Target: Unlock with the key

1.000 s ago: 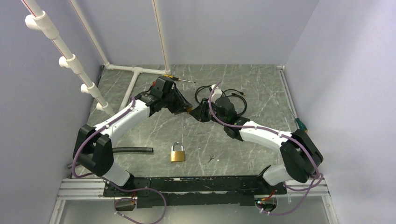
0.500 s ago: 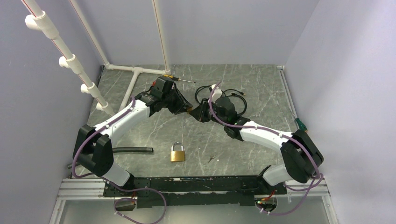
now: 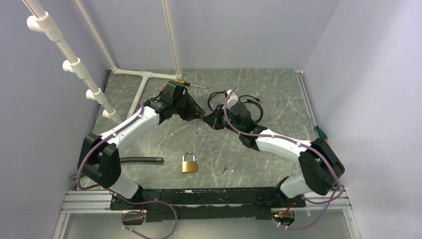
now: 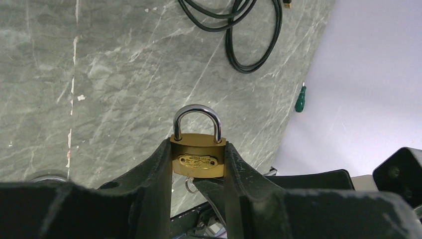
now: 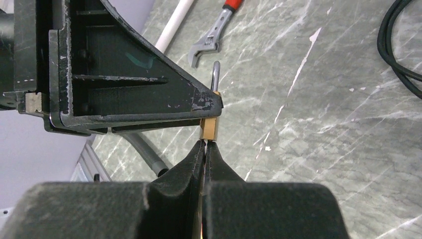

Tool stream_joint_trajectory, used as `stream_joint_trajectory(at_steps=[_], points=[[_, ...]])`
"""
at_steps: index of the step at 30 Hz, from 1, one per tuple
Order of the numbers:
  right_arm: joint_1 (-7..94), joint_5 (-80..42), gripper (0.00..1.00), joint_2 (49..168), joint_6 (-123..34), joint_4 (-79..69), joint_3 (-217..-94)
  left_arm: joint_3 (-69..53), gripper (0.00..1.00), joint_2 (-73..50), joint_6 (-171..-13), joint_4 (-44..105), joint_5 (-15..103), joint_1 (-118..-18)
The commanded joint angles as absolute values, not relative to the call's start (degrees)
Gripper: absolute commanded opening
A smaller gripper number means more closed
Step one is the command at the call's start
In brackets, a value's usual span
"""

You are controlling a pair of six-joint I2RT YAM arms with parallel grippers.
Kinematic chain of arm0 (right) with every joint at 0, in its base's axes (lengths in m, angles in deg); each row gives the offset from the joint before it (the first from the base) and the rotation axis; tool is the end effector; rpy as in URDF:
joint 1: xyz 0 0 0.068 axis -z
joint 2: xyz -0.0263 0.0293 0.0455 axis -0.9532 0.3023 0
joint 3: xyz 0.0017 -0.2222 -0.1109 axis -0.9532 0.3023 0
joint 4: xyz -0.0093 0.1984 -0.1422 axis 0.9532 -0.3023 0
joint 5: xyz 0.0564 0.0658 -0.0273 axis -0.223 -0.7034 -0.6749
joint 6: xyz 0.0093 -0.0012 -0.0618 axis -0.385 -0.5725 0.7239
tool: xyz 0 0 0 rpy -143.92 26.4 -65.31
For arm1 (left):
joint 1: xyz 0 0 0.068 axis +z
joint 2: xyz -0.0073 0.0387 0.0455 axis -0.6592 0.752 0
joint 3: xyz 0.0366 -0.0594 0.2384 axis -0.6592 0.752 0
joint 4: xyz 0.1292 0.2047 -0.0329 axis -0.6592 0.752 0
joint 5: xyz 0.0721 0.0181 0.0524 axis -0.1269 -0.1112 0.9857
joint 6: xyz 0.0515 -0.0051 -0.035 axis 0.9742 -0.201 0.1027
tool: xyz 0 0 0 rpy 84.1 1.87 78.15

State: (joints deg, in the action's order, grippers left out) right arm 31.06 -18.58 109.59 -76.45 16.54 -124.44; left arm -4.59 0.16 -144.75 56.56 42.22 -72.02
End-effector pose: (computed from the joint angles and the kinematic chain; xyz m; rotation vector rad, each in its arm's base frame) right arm 0.2356 0.2156 0.2263 -0.1455 1.9909 1.0607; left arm 0.2811 -0.1774 0.2555 -0.6356 2.4542 -0.9780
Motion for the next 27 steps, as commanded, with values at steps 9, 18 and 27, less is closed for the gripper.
stream_joint_trajectory(at_steps=[9,18,27], points=[[31.4,-13.0,0.00,111.1,-78.8,31.7,-123.6,-3.5,0.00,-2.1,-150.1,50.0,38.3,-72.6],[38.4,-28.3,0.00,110.6,-90.8,40.4,-120.8,1.2,0.00,-4.9,-147.0,39.8,33.9,-72.7],[42.6,-36.1,0.00,110.8,-99.5,49.8,-119.3,4.5,0.00,-8.8,-145.5,33.2,32.9,-72.9]])
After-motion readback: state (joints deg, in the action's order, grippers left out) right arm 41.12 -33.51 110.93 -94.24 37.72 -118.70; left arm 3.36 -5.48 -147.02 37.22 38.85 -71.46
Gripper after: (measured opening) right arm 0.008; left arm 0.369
